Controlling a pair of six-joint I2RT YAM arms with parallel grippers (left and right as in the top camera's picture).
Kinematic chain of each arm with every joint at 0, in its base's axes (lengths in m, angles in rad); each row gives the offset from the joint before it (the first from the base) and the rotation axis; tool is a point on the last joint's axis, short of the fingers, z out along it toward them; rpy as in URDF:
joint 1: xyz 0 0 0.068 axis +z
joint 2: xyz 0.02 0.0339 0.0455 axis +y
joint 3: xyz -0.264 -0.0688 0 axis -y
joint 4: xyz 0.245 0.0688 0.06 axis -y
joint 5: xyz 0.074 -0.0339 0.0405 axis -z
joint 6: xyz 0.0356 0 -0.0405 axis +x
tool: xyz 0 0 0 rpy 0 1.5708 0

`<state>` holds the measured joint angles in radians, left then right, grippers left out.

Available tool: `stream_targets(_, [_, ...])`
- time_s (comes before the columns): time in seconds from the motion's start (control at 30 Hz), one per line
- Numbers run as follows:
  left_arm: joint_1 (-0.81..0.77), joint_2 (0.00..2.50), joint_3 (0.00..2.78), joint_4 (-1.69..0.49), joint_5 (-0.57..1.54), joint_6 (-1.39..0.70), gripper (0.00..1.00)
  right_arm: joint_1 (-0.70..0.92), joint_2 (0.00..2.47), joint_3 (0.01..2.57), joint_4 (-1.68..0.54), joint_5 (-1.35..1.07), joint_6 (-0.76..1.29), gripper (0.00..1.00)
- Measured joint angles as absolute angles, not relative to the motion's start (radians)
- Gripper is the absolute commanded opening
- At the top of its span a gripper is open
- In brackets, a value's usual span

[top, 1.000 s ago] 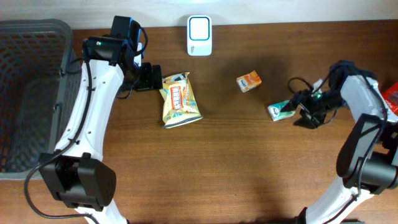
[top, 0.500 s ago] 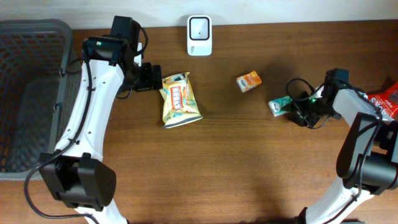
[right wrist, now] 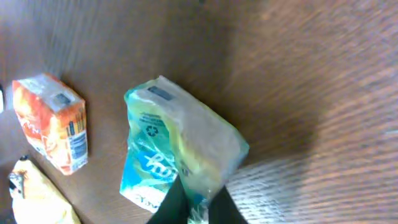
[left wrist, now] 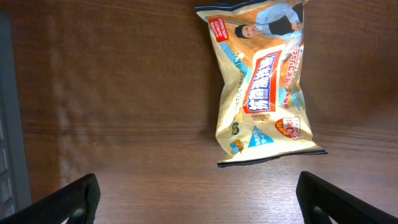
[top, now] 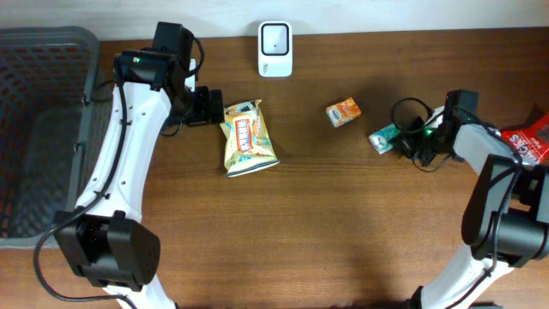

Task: Scan the item barcode
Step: 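Lower the right gripper onto the green tissue pack and grasp it, then carry the green tissue pack right and release it beside the red bag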

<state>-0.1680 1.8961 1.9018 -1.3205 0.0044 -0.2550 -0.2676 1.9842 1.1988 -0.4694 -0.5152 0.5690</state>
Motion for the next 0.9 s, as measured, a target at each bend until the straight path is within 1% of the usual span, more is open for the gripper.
stream_targets(0.07, [-0.168,1.896,1.902,-1.32,0.004,-0.255,0.99,-0.266,1.985,1.199,-0.466,-0.568,0.535,0.04])
stream_targets(0.13, [-0.168,1.896,1.902,-1.321,0.004,-0.255,0.99,-0.27,1.991,1.214,-0.477,-0.706,0.466,0.04])
stream_targets(0.2, [-0.168,1.896,1.902,-1.32,0.004,-0.255,0.99,-0.276,1.995,1.253,-0.485,-0.904,0.389,0.04])
stream_targets(0.3, [-0.168,1.896,1.902,-1.32,0.004,-0.255,0.99,-0.273,1.997,1.309,-0.486,-1.317,0.205,0.04])
stream_targets(0.37, [-0.168,1.896,1.902,-1.321,0.004,-0.255,0.99,-0.247,1.997,1.309,-0.495,-1.428,0.136,0.04])
stream_targets(0.43, [-0.168,1.896,1.902,-1.321,0.004,-0.255,0.99,-0.191,1.997,1.309,-0.497,-1.475,0.073,0.04])
stream_targets(0.6, [-0.168,1.896,1.902,-1.321,0.004,-0.255,0.99,0.005,1.997,1.309,-0.461,-1.517,-0.082,0.04])
stream_targets(0.7, [-0.168,1.896,1.902,-1.321,0.004,-0.255,0.99,0.045,1.998,1.31,-0.409,-1.499,-0.052,0.04])
stream_targets(0.77, [-0.168,1.896,1.902,-1.321,0.004,-0.255,0.99,0.043,1.998,1.322,-0.342,-1.368,0.138,0.04])
stream_targets(0.8, [-0.168,1.896,1.902,-1.321,0.004,-0.255,0.99,0.043,2.002,1.361,-0.296,-1.271,0.277,0.04])
stream_targets(0.83, [-0.168,1.896,1.902,-1.32,0.004,-0.255,0.99,0.043,2.002,1.389,-0.293,-1.228,0.339,0.04])
stream_targets(0.9, [-0.168,1.896,1.902,-1.321,0.004,-0.255,0.99,0.051,2.015,1.539,-0.358,-1.026,0.435,0.04])
